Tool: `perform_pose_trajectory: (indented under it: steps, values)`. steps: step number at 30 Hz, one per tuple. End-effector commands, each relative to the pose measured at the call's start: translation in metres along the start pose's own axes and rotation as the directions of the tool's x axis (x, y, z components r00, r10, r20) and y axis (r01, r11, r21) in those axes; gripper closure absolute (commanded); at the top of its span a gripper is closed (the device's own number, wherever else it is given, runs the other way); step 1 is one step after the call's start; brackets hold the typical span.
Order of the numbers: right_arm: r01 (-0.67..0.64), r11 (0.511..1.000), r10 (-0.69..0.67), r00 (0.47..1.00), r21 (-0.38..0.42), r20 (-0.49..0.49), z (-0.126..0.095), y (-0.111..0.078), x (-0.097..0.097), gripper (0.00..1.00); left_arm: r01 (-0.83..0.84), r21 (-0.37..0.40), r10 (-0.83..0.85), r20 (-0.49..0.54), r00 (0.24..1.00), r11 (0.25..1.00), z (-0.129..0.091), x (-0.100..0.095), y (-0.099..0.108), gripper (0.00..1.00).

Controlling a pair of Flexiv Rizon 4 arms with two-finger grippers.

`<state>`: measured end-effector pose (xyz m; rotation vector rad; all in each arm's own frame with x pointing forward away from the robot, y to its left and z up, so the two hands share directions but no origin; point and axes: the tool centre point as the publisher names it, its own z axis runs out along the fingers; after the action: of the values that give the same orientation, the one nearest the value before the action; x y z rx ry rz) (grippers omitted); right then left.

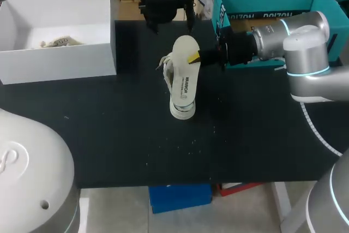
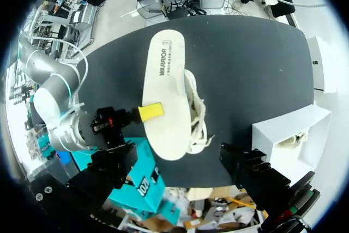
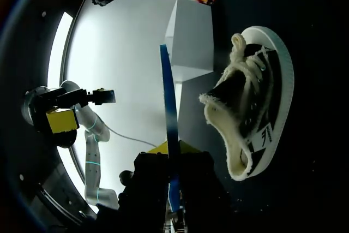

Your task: Take the shoe out of the shoebox, open the shoe tongue, remove and reinsert the insole, then place the shoe into the shoebox

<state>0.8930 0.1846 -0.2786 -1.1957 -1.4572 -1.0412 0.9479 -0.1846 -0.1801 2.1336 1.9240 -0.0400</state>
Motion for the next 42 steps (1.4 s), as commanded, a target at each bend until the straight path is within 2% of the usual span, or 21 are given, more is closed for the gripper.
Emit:
perform_pose_trajectory:
  steps: [1, 4, 10, 17, 28, 42]
  values:
    - [-0.001, 1.000, 0.001, 1.000, 0.000, 0.002, 0.001, 0.001, 0.000, 1.00, -0.005, 0.052, 0.005, -0.008, 1.000, 0.999, 0.015, -0.005, 0.032, 0.00]
    - [-0.001, 1.000, 0.001, 1.000, 0.000, 0.002, 0.001, 0.001, 0.000, 1.00, -0.004, 0.057, 0.004, -0.012, 1.000, 0.998, 0.021, -0.006, 0.049, 0.00]
    - [-0.001, 1.000, 0.001, 1.000, 0.000, 0.002, 0.001, 0.001, 0.000, 1.00, 0.008, 0.056, -0.006, -0.024, 1.000, 0.998, 0.026, -0.011, 0.064, 0.00]
    - [-0.001, 1.000, 0.001, 1.000, 0.000, 0.002, 0.001, 0.001, 0.000, 1.00, 0.017, 0.050, -0.016, -0.012, 1.000, 0.999, 0.021, -0.019, 0.052, 0.00]
    - [-0.001, 1.000, 0.001, 1.000, 0.000, 0.002, 0.001, 0.001, 0.000, 1.00, 0.037, 0.050, -0.037, 0.001, 0.999, 0.998, 0.009, -0.024, -0.014, 0.00]
    - [-0.001, 1.000, 0.001, 1.000, 0.000, 0.002, 0.001, 0.001, 0.000, 1.00, 0.088, 0.051, -0.088, 0.003, 0.996, 0.995, 0.005, -0.013, -0.109, 0.00]
